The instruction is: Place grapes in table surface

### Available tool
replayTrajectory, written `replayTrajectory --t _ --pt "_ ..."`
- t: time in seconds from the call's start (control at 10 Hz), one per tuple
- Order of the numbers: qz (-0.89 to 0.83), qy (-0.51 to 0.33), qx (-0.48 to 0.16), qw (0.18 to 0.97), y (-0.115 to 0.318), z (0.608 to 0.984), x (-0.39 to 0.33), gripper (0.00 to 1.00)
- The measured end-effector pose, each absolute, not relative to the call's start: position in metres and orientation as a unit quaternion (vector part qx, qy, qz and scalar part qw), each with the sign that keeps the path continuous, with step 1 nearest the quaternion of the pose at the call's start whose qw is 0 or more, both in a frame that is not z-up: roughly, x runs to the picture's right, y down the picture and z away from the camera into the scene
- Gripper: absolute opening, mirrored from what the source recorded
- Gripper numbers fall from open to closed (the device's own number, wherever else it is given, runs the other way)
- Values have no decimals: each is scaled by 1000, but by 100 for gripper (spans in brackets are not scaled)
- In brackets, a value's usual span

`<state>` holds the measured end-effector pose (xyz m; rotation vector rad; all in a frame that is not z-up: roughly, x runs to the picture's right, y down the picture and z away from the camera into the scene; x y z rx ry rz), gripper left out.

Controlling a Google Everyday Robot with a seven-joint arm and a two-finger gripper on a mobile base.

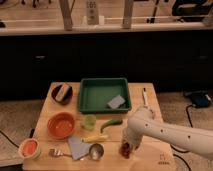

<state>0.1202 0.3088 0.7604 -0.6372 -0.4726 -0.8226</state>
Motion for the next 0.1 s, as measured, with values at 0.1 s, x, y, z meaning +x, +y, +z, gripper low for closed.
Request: replayTrajectory --t 0.1 --pt "-390 -224 -302 841 310 760 120 38"
